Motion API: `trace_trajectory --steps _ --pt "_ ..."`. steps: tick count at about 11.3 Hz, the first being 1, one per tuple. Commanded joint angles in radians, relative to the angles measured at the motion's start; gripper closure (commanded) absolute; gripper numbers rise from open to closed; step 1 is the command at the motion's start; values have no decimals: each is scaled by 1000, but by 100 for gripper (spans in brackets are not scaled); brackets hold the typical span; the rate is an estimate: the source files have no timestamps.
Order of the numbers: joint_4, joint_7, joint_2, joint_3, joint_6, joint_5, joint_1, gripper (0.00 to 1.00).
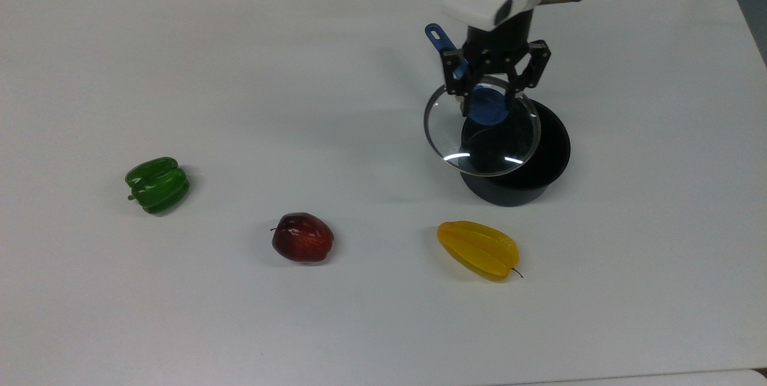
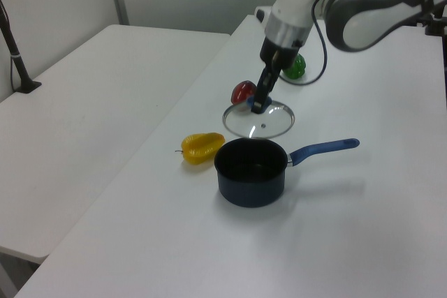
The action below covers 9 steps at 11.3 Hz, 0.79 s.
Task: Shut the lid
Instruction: 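Lift the glass lid and carry it over the black saucepan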
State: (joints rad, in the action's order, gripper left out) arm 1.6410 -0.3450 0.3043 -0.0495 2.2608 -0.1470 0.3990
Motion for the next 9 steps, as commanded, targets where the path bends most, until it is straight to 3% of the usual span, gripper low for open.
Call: trace_trajectory --steps 1,9 --pt "-69 -20 87 13 -20 -43 56 56" --pt "-84 -69 114 11 -13 -52 101 56"
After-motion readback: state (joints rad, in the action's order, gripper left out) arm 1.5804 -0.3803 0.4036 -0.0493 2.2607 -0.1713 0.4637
